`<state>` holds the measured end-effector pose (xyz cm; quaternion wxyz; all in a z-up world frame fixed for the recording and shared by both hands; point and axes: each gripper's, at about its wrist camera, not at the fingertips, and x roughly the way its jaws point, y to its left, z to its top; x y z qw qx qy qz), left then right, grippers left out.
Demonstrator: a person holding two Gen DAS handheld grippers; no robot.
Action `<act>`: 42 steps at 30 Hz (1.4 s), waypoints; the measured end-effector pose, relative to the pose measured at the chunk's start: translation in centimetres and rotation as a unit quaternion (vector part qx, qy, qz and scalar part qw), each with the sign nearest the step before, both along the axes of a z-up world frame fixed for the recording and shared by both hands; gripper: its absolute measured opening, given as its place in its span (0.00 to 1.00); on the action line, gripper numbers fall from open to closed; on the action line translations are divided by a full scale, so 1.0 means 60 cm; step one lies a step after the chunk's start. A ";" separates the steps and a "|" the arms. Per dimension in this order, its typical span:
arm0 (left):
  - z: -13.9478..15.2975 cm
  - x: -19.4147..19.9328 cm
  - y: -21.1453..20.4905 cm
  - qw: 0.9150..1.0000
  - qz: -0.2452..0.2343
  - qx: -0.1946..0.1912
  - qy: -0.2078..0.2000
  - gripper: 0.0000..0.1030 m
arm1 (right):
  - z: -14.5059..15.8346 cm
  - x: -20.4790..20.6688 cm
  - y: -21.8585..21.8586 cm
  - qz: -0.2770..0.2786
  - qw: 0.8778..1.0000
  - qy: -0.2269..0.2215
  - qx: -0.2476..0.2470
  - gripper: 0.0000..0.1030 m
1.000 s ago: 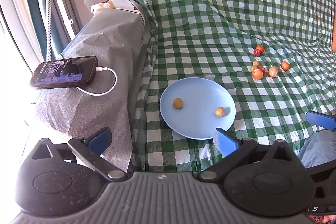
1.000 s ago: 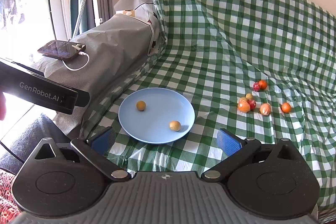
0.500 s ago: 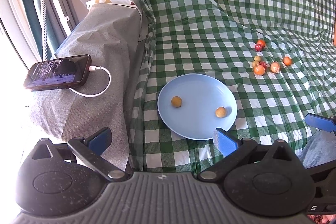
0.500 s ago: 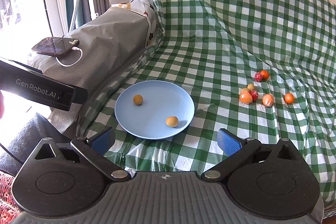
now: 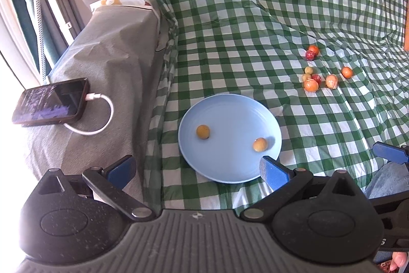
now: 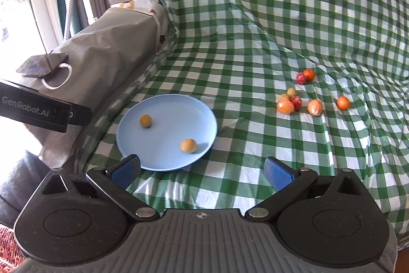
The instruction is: Organize fruits
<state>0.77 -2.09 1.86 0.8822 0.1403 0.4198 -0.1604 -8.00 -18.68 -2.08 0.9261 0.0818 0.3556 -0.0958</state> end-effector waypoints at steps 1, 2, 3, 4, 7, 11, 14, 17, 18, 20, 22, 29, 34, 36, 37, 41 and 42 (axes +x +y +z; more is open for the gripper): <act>0.000 0.003 -0.005 1.000 -0.002 0.000 0.001 0.99 | -0.001 0.001 -0.006 -0.004 1.000 0.000 0.001 0.99; -0.001 0.006 -0.011 1.000 -0.004 0.000 0.001 0.99 | -0.002 0.002 -0.012 -0.009 1.000 0.000 0.002 0.99; -0.001 0.010 -0.017 1.000 -0.006 -0.001 0.003 0.99 | -0.003 0.003 -0.019 -0.014 1.000 0.000 0.002 0.99; -0.002 0.014 -0.023 1.000 -0.008 -0.001 0.004 1.00 | -0.004 0.004 -0.026 -0.018 1.000 0.001 0.003 0.99; -0.003 0.028 -0.043 1.000 -0.015 -0.003 0.009 0.99 | -0.009 0.006 -0.048 -0.033 0.999 0.004 0.003 0.99; -0.006 0.052 -0.079 1.000 -0.028 0.001 0.012 1.00 | -0.017 0.011 -0.084 -0.058 0.998 0.007 0.005 0.99; -0.007 0.076 -0.115 0.999 -0.040 0.002 0.011 1.00 | -0.024 0.016 -0.117 -0.081 0.997 0.008 0.001 0.99; -0.006 0.105 -0.160 0.998 -0.057 -0.005 0.010 1.00 | -0.033 0.022 -0.158 -0.109 0.994 0.005 -0.011 0.99; -0.007 0.117 -0.177 0.998 -0.062 -0.009 0.010 1.00 | -0.037 0.024 -0.173 -0.118 0.993 0.003 -0.013 0.99; -0.010 0.144 -0.214 0.997 -0.077 -0.021 0.012 1.00 | -0.046 0.030 -0.205 -0.138 0.990 0.001 -0.017 0.99; -0.020 0.174 -0.260 0.995 -0.093 -0.030 0.018 1.00 | -0.058 0.040 -0.238 -0.155 0.988 -0.001 -0.018 0.99; -0.111 0.303 -0.430 0.987 -0.151 -0.015 0.057 0.99 | -0.119 0.105 -0.346 -0.175 0.983 -0.007 -0.054 0.99; -0.194 0.363 -0.515 0.976 -0.190 0.009 0.109 0.97 | -0.166 0.169 -0.413 -0.171 0.984 0.002 -0.050 0.99; -0.220 0.377 -0.538 0.970 -0.207 0.019 0.125 0.95 | -0.182 0.190 -0.431 -0.171 0.984 0.003 -0.041 0.98; -0.231 0.381 -0.547 0.967 -0.215 0.023 0.132 0.94 | -0.189 0.198 -0.438 -0.171 0.985 0.000 -0.036 0.97; -0.263 0.386 -0.570 0.958 -0.243 0.039 0.147 0.92 | -0.217 0.226 -0.450 -0.163 0.986 0.001 -0.033 0.94; -0.267 0.386 -0.572 0.956 -0.249 0.036 0.148 0.92 | -0.223 0.233 -0.451 -0.159 0.987 0.001 -0.034 0.94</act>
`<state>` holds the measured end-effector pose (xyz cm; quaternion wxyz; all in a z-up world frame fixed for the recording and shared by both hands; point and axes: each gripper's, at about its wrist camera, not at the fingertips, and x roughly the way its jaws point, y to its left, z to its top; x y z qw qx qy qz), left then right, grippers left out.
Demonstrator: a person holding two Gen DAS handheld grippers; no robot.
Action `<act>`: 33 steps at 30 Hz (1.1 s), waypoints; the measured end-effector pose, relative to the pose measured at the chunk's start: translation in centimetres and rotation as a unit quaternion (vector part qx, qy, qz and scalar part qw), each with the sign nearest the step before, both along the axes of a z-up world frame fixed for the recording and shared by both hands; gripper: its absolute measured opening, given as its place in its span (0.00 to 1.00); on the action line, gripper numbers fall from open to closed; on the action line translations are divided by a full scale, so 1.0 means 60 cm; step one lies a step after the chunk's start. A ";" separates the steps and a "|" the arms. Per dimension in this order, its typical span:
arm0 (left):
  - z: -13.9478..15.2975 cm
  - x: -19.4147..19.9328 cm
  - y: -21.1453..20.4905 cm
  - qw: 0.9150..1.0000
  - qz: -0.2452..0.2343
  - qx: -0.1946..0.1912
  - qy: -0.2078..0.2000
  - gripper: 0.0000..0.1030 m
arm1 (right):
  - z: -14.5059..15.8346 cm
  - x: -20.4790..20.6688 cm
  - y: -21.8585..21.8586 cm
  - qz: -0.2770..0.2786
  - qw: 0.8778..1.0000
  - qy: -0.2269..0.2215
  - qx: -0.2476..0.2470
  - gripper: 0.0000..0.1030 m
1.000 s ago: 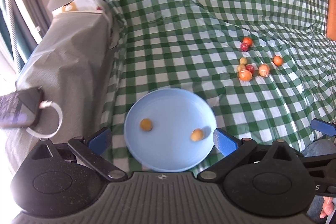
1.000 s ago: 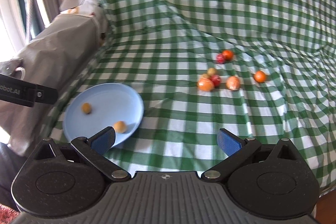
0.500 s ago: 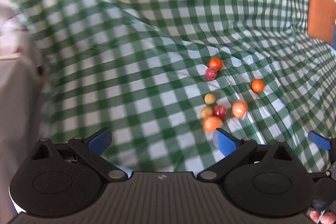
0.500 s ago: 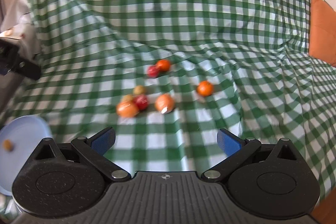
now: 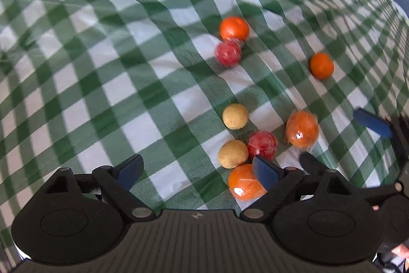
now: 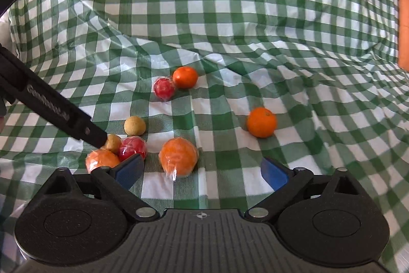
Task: Organize fruits
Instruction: 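Grasp a tan-yellow fruit with the left tool while the right tool grasps a wrapped orange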
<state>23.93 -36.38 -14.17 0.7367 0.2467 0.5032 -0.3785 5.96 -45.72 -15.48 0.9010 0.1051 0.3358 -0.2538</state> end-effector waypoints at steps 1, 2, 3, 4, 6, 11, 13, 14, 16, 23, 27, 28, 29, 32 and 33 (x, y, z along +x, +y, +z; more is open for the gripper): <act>0.000 -0.001 0.000 1.000 -0.001 -0.005 0.004 0.92 | -0.006 0.006 -0.001 0.003 1.000 0.003 -0.002 0.94; -0.002 0.000 -0.002 1.000 -0.001 -0.005 0.008 0.92 | -0.012 0.012 -0.002 0.006 1.000 0.006 -0.005 0.93; -0.003 0.001 -0.003 1.000 -0.003 -0.008 0.014 0.92 | -0.016 0.018 -0.001 0.009 1.000 0.007 -0.008 0.93; -0.006 0.001 -0.002 1.000 -0.008 -0.012 0.026 0.92 | -0.020 0.022 0.000 0.015 1.000 0.008 -0.011 0.93; -0.013 -0.003 -0.004 0.998 -0.027 -0.012 0.052 0.92 | -0.028 0.031 0.004 0.033 0.999 0.017 -0.017 0.92; -0.010 -0.013 -0.013 0.998 -0.041 -0.034 0.045 0.79 | -0.041 0.044 0.012 0.063 0.997 0.025 -0.038 0.87; -0.011 0.000 -0.016 0.995 -0.028 -0.047 0.079 0.59 | -0.045 0.048 0.009 0.064 0.997 0.026 -0.035 0.85; -0.011 0.004 -0.016 0.994 -0.023 -0.054 0.091 0.55 | -0.046 0.049 0.006 0.063 0.997 0.022 -0.031 0.84; -0.013 0.006 -0.015 0.993 -0.024 -0.059 0.100 0.47 | -0.047 0.051 0.003 0.065 0.997 0.018 -0.025 0.79; 0.003 -0.006 0.001 0.993 -0.027 -0.067 0.088 0.31 | -0.039 0.037 0.010 0.084 0.996 0.017 -0.020 0.38; 0.015 -0.013 0.018 0.995 -0.010 -0.076 0.057 0.32 | -0.023 0.003 0.014 0.064 0.998 0.017 -0.005 0.38; 0.016 -0.013 0.019 0.995 -0.012 -0.081 0.060 0.39 | -0.020 -0.006 0.017 0.062 0.998 0.017 -0.005 0.38; 0.017 -0.012 0.019 0.994 -0.013 -0.082 0.064 0.42 | -0.019 -0.013 0.018 0.058 0.998 0.017 -0.005 0.38; 0.013 -0.013 0.006 0.995 -0.014 -0.077 0.057 0.44 | -0.025 -0.023 0.019 0.045 0.999 0.024 -0.005 0.38; 0.011 -0.013 -0.001 0.996 -0.015 -0.073 0.055 0.44 | -0.029 -0.024 0.017 0.039 0.999 0.028 -0.001 0.38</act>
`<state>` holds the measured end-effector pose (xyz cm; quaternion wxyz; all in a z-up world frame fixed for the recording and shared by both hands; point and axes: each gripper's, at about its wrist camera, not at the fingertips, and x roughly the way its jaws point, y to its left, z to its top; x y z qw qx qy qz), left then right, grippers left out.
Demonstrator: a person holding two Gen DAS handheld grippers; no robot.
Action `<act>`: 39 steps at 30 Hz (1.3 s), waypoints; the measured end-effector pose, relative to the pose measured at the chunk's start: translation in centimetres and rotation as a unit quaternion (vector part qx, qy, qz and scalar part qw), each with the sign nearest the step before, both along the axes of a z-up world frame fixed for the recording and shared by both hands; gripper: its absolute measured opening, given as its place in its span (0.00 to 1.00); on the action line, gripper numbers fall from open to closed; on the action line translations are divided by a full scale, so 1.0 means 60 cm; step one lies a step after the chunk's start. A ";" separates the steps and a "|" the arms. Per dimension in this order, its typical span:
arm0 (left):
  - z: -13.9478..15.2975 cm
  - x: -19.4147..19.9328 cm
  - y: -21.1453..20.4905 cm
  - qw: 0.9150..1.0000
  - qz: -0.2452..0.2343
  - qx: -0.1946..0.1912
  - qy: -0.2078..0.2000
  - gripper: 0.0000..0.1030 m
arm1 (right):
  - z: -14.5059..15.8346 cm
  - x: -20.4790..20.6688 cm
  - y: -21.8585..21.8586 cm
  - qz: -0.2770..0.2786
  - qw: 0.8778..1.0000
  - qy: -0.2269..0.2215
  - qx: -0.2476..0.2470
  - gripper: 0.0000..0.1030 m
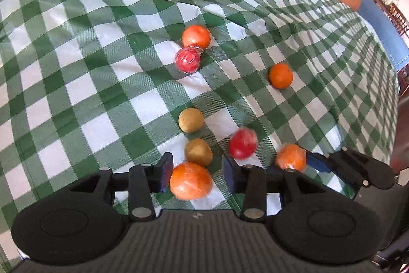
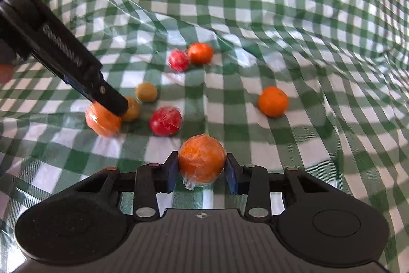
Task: Organize fruits
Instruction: 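Grasp a tan-yellow fruit with the left tool while the right tool grasps a wrapped orange, then carry the tan-yellow fruit and wrapped orange over the blue plate with both tools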
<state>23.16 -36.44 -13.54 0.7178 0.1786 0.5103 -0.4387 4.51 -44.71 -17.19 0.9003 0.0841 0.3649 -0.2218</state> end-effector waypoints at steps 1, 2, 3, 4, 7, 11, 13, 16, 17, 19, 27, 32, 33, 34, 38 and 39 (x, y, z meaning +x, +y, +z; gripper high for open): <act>-0.004 0.001 -0.006 1.000 -0.002 0.004 0.000 0.44 | -0.004 -0.001 -0.004 -0.007 1.000 0.004 0.007 0.38; -0.009 0.003 -0.012 1.000 -0.003 0.007 0.002 0.44 | -0.006 -0.011 -0.006 -0.012 1.000 0.000 0.016 0.38; -0.014 0.006 -0.018 1.000 -0.003 0.011 0.006 0.44 | -0.006 -0.012 -0.009 -0.015 1.000 -0.005 0.022 0.38; -0.018 0.009 -0.022 1.000 -0.002 0.015 0.010 0.44 | -0.006 -0.012 -0.010 -0.014 1.000 -0.007 0.022 0.38; -0.028 0.013 -0.028 1.000 0.000 0.012 0.019 0.27 | -0.010 -0.013 -0.010 -0.011 1.000 -0.010 0.018 0.38; -0.007 -0.004 -0.019 1.000 0.000 -0.006 -0.021 0.27 | -0.010 -0.017 -0.007 -0.013 1.000 -0.018 0.016 0.38; 0.012 -0.011 -0.006 0.999 0.009 -0.012 -0.030 0.27 | -0.005 -0.021 -0.004 -0.019 1.000 -0.020 0.011 0.38; 0.063 -0.028 0.039 0.998 0.044 -0.029 -0.042 0.27 | 0.017 -0.034 0.002 -0.029 0.999 -0.031 0.000 0.38; 0.085 -0.038 0.060 0.997 0.057 -0.036 -0.047 0.27 | 0.029 -0.043 0.006 -0.031 0.999 -0.037 -0.001 0.38; 0.129 -0.067 0.107 0.994 0.079 -0.046 -0.058 0.27 | 0.059 -0.067 0.022 -0.031 0.998 -0.050 -0.004 0.38; 0.247 -0.229 0.329 0.984 0.162 -0.051 -0.061 0.27 | 0.169 -0.170 0.155 0.040 0.996 -0.073 0.034 0.38; 0.271 -0.318 0.463 0.973 0.218 -0.033 -0.062 0.27 | 0.226 -0.202 0.273 0.118 0.987 -0.084 0.072 0.38; 0.274 -0.333 0.486 0.971 0.229 -0.031 -0.066 0.27 | 0.239 -0.205 0.298 0.134 0.984 -0.085 0.075 0.38; 0.275 -0.346 0.509 0.968 0.238 -0.029 -0.069 0.27 | 0.250 -0.208 0.324 0.149 0.982 -0.087 0.073 0.38; 0.278 -0.387 0.588 0.962 0.263 -0.032 -0.074 0.27 | 0.284 -0.218 0.413 0.196 0.974 -0.093 0.059 0.38; 0.279 -0.396 0.603 0.960 0.268 -0.034 -0.078 0.27 | 0.292 -0.222 0.434 0.204 0.973 -0.093 0.055 0.38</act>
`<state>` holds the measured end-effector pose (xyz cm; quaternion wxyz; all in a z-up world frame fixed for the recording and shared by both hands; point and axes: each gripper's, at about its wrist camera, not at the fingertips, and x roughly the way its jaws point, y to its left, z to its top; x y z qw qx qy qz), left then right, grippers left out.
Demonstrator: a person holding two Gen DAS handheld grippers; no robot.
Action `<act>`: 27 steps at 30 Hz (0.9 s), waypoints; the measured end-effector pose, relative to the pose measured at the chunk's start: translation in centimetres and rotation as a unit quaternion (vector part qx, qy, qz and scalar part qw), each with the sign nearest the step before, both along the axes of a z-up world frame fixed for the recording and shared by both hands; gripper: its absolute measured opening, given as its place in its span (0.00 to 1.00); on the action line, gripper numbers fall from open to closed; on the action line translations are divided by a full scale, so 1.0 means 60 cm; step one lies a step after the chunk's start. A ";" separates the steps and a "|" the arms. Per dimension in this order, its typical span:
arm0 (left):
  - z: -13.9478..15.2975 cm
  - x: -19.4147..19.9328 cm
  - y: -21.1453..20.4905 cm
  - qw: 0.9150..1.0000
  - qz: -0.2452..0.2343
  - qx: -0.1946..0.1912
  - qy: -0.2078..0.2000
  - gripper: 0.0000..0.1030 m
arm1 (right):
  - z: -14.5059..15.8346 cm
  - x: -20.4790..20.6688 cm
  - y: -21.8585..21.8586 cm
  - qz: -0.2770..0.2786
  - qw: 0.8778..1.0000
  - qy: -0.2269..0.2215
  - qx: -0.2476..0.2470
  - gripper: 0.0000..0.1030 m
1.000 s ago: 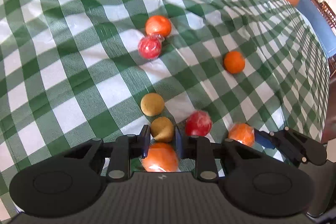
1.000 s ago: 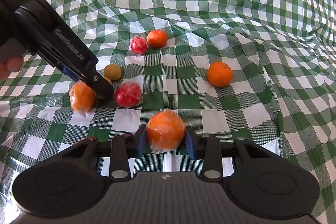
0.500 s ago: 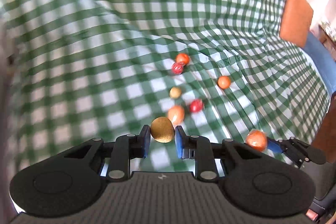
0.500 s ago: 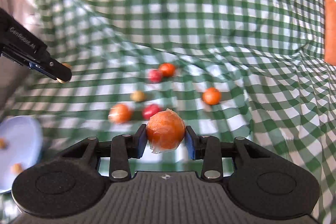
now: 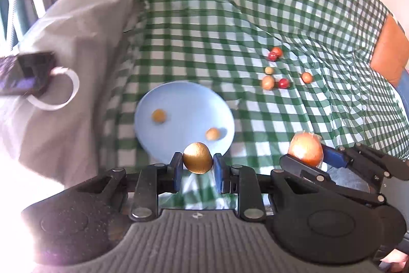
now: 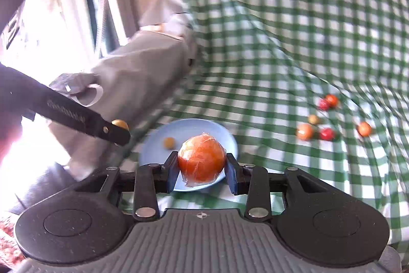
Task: Organize fruits
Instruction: 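Carry the tan-yellow fruit and wrapped orange over the blue plate with both tools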
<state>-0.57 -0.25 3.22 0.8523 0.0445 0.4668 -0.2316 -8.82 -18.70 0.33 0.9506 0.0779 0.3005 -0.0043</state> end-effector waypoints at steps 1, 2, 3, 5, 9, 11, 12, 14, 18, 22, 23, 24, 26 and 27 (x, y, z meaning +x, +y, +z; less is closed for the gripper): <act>0.001 -0.009 0.015 1.000 0.005 -0.002 -0.007 0.27 | 0.005 -0.003 0.016 0.007 1.000 -0.001 -0.004 0.38; 0.001 -0.017 0.023 1.000 0.006 -0.003 -0.013 0.27 | 0.010 -0.007 0.029 0.012 1.000 -0.002 -0.009 0.38; 0.002 -0.023 0.032 1.000 0.007 -0.005 -0.017 0.27 | 0.014 -0.009 0.040 0.016 1.000 -0.002 -0.015 0.38; 0.003 -0.037 0.046 1.000 0.007 -0.011 -0.023 0.27 | 0.018 -0.016 0.060 0.021 0.999 0.002 -0.025 0.38; 0.008 -0.050 0.063 0.999 0.007 -0.026 -0.032 0.27 | 0.027 -0.022 0.084 0.023 0.999 0.004 -0.042 0.38; 0.010 -0.054 0.068 0.999 0.008 -0.032 -0.037 0.27 | 0.031 -0.028 0.090 0.023 0.998 0.002 -0.051 0.38; 0.012 -0.055 0.070 0.999 0.008 -0.035 -0.038 0.27 | 0.033 -0.033 0.093 0.023 0.998 0.001 -0.054 0.38; 0.012 -0.054 0.074 0.998 0.009 -0.041 -0.038 0.27 | 0.035 -0.033 0.098 0.023 0.998 0.002 -0.061 0.38; 0.012 -0.051 0.078 0.998 0.011 -0.046 -0.039 0.27 | 0.033 -0.031 0.097 0.029 0.997 0.007 -0.070 0.38; 0.010 -0.043 0.080 0.998 0.014 -0.047 -0.036 0.27 | 0.030 -0.024 0.100 0.032 0.997 0.013 -0.074 0.38; 0.009 -0.041 0.080 0.998 0.015 -0.046 -0.035 0.27 | 0.029 -0.023 0.100 0.032 0.997 0.014 -0.074 0.38; 0.008 -0.038 0.080 0.998 0.015 -0.046 -0.034 0.27 | 0.028 -0.021 0.100 0.032 0.997 0.016 -0.074 0.38; 0.005 -0.033 0.078 0.998 0.017 -0.045 -0.032 0.27 | 0.025 -0.017 0.098 0.032 0.997 0.020 -0.074 0.38; 0.004 -0.030 0.078 0.998 0.017 -0.044 -0.031 0.27 | 0.024 -0.016 0.097 0.032 0.997 0.022 -0.073 0.38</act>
